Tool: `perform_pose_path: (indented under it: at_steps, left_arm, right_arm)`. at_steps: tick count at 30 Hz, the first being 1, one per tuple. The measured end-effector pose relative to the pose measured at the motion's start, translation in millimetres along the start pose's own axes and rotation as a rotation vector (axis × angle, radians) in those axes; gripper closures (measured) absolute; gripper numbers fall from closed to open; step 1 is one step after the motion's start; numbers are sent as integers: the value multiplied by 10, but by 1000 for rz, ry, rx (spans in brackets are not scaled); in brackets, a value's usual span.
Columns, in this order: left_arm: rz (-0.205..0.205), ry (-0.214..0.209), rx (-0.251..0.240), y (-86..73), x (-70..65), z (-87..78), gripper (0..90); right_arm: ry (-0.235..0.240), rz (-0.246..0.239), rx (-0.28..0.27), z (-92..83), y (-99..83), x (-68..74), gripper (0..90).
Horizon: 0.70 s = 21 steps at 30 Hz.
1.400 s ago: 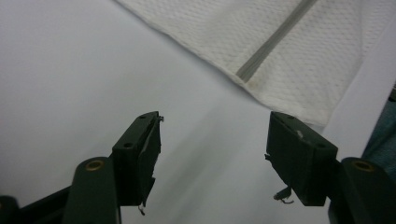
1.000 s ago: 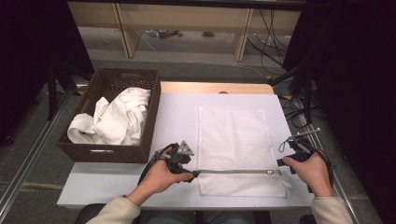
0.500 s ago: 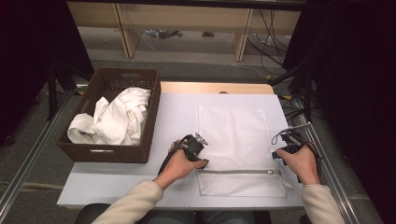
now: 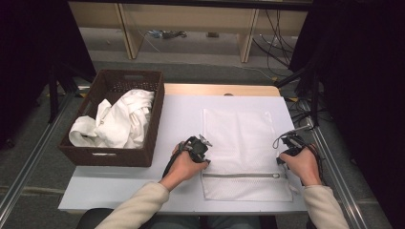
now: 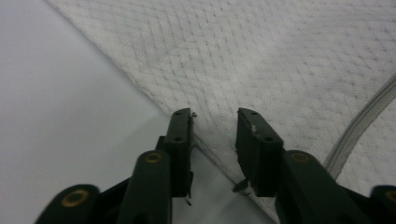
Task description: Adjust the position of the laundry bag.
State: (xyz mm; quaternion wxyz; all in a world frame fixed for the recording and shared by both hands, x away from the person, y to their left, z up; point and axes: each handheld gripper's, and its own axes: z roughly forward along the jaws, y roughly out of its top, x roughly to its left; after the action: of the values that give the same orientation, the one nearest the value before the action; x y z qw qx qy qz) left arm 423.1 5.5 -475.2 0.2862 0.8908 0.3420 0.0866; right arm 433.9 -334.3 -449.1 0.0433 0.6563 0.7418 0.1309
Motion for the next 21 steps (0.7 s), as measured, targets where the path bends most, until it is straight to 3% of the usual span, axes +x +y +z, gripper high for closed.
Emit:
perform_pose_path:
  at_steps: [1,3,4,6,8,9,10,12,13,15,16,19,20,21]
  left_arm:
    - [-11,-7,3,5,10,2,727]
    - [-6,-7,9,9,15,-3,787]
    - [-4,-9,8,12,16,1,820]
    - [-6,-18,9,15,15,3,868]
    - [-21,-25,5,8,21,1,883]
    - [-2,-26,22,9,41,-12,886]
    - [-25,-25,4,5,35,-3,887]
    - [-25,-37,20,10,52,-15,888]
    - [-27,-38,23,11,58,-20,888]
    - [-34,-38,28,7,73,-31,887]
    - [-34,-32,28,1,89,-39,887]
    - [-45,-26,28,-15,143,-74,887]
    - [-54,-25,24,-22,162,-87,887]
    - [-74,-17,7,-32,175,-96,887]
  right_arm:
    - [-3,36,10,-3,1,26,854]
    - [-2,36,5,3,2,22,882]
    - [-1,-16,1,10,9,-14,889]
    - [-4,-19,6,9,12,-5,891]
    - [3,-14,1,10,12,2,892]
    - [4,-8,1,6,10,9,892]
    - [5,-11,-1,6,10,7,892]
    - [-9,4,-3,7,5,27,893]
    - [0,-39,-7,17,11,-8,893]
    - [3,2,7,4,0,56,893]
    - [3,-29,13,5,7,46,893]
    - [15,-22,13,10,6,88,893]
    - [22,-73,5,21,14,66,893]
    - [22,-81,-10,31,14,76,893]
